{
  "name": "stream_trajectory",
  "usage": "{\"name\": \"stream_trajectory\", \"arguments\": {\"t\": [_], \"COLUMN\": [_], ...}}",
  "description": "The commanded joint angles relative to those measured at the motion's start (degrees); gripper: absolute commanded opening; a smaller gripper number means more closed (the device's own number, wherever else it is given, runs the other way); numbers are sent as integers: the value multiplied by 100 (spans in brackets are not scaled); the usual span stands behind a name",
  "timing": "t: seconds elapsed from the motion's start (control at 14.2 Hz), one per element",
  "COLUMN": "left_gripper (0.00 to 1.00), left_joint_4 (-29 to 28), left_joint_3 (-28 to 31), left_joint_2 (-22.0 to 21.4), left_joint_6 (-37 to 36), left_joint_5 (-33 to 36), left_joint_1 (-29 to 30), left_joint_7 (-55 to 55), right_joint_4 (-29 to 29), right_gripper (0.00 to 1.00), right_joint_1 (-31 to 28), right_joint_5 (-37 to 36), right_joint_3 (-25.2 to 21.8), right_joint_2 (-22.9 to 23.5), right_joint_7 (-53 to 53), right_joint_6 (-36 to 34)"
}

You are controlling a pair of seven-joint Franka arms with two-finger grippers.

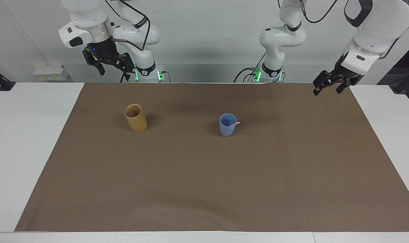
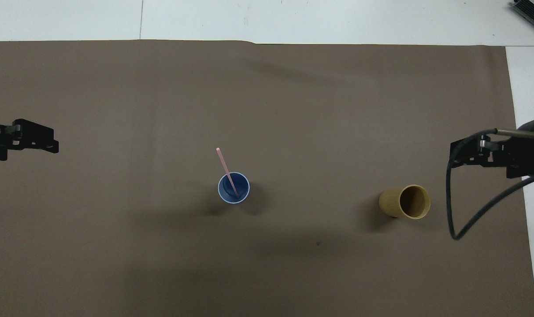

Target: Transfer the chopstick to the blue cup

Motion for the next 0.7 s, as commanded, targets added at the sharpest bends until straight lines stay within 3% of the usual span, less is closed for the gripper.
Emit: {"name": "stream_trajectory", "arguments": {"t": [0.0,0.63], "left_gripper": [100,100], "left_joint_4": [56,56], "left_joint_3": [-41,-41], "left_joint_2": [-25,-25], "left_joint_6": [-106,-106], "left_joint_5": [8,17], "left_joint_1": [85,85], "left_joint_7": [19,28], "right_joint_4": [188,170], "right_gripper": [100,100], "right_joint_1": [-24,-50], "right_joint_5": [116,134], "right_joint_3": [19,27], "right_joint_2": [132,140], "right_joint_7": [-334,-414], "right_joint_6": [-79,54]}}
